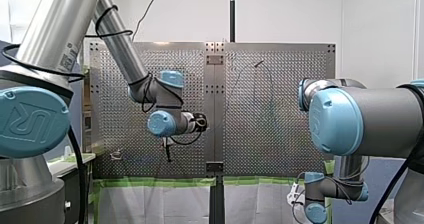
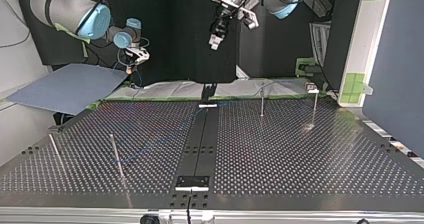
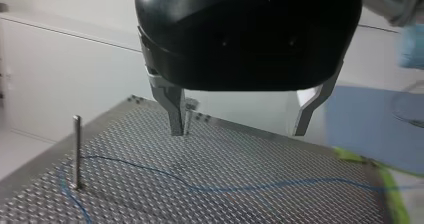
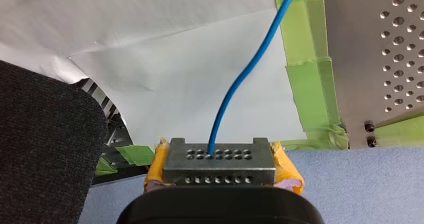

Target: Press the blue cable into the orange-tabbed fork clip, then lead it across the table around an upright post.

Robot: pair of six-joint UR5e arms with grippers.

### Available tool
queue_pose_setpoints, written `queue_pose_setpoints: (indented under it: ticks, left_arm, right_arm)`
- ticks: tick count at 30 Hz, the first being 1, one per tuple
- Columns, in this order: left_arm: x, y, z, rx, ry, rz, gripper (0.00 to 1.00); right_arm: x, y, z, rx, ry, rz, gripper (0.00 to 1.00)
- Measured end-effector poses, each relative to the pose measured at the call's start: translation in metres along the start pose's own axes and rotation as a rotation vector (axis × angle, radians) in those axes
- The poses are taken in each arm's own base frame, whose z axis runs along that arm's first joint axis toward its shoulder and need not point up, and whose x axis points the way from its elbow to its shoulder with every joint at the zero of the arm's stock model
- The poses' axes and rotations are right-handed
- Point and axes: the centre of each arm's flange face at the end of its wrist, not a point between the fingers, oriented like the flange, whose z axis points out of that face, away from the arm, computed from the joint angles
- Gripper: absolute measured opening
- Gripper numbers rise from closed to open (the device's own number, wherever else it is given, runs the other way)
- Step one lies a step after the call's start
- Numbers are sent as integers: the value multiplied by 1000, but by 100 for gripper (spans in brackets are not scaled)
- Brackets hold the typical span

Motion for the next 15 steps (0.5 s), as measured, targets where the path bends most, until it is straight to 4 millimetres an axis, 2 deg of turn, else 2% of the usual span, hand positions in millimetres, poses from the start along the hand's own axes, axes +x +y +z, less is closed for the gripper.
queue_pose_setpoints:
  ticks: [7,15]
  left_arm:
    - [10,25,-11,-16,52,38,100]
    - [7,43,-5,-47,47,46,100]
  right_arm:
    - [0,0,0,-4,-4,0,0]
    - [0,0,0,-1,-2,-1,0]
